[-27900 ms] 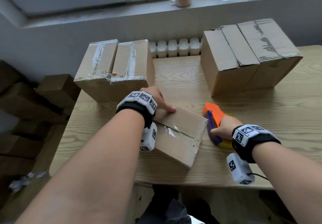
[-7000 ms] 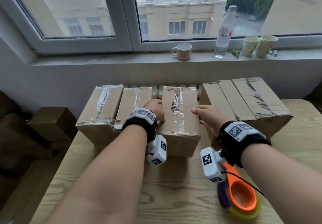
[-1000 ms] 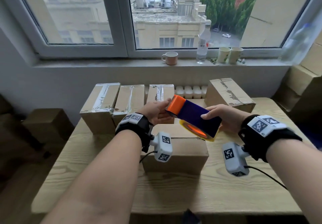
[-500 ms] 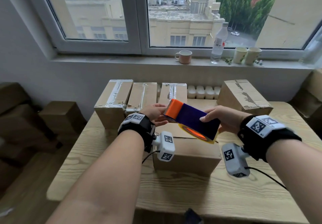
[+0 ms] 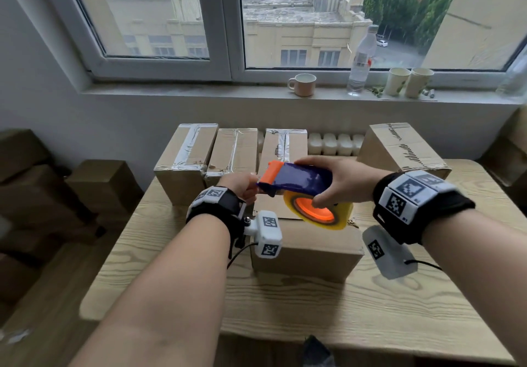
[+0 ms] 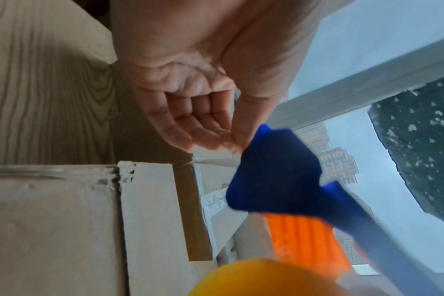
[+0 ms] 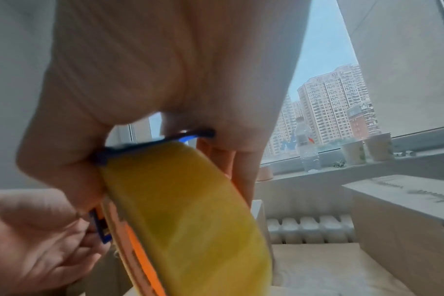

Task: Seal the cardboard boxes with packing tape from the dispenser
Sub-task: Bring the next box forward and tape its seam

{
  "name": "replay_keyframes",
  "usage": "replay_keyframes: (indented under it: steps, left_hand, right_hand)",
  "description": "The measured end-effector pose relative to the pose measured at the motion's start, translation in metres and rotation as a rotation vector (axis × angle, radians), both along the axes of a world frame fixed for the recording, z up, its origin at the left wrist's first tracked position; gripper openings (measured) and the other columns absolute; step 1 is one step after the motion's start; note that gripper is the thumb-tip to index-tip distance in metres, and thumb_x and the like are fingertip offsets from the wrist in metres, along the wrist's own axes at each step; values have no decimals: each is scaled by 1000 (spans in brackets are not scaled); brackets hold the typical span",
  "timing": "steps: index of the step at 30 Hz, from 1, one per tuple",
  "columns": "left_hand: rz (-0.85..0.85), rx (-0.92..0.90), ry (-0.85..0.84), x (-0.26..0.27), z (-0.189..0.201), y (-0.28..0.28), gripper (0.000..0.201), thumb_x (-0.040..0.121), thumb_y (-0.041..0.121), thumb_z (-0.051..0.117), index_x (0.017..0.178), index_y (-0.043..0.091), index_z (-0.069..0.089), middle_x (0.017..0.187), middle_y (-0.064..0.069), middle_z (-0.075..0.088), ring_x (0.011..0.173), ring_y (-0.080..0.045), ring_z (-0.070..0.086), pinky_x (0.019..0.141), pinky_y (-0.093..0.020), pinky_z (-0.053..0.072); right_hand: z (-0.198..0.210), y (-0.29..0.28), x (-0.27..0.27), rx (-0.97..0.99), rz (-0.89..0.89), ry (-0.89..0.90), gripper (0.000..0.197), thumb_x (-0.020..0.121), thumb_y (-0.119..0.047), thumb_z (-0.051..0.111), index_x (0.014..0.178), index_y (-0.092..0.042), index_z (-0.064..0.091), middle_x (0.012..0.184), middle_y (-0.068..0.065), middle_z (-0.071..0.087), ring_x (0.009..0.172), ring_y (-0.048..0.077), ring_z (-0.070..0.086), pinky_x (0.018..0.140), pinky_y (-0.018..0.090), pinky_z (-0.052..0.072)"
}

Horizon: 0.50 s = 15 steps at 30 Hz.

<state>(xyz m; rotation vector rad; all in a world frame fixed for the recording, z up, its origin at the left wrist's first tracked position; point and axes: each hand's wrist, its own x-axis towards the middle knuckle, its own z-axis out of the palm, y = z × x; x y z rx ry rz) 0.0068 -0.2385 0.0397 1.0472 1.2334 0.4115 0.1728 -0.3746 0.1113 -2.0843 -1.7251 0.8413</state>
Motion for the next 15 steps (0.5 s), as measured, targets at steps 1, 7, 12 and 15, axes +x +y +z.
replay_keyframes:
  steps: [1, 7, 12, 15]
  left_hand:
    - [-17, -8, -12, -1, -3, 0, 37, 94, 6, 50, 58, 13, 57, 45, 3, 40, 46, -7, 34, 45, -17, 30]
    - [211, -43, 61, -41, -38, 7, 14, 85, 16, 71, 76, 9, 65, 60, -1, 59, 52, -8, 53, 51, -21, 52]
    - [157, -45, 79, -50, -61, -4, 9, 80, 15, 76, 87, 10, 73, 72, 0, 69, 57, -8, 62, 57, -25, 49]
    - [166, -49, 103, -49, -71, -2, 11, 77, 17, 78, 85, 10, 75, 77, -2, 72, 59, -9, 65, 58, -25, 48]
  right_hand:
    - [1, 0, 1, 3, 22, -40, 82, 68, -19, 77, 138, -43, 40, 116, -9, 56, 93, 8, 59, 79, 23, 49]
    - [3, -9, 20, -160, 100, -268, 88, 60, -26, 72, 137, -51, 38, 112, -13, 57, 91, 5, 55, 79, 28, 50]
    - [2, -10, 22, -237, 124, -387, 85, 65, -22, 71, 137, -52, 38, 112, -15, 55, 97, 11, 54, 77, 26, 46]
    - [-2, -7, 19, -228, 141, -424, 84, 63, -25, 71, 136, -52, 38, 114, -15, 57, 96, 13, 55, 78, 28, 49]
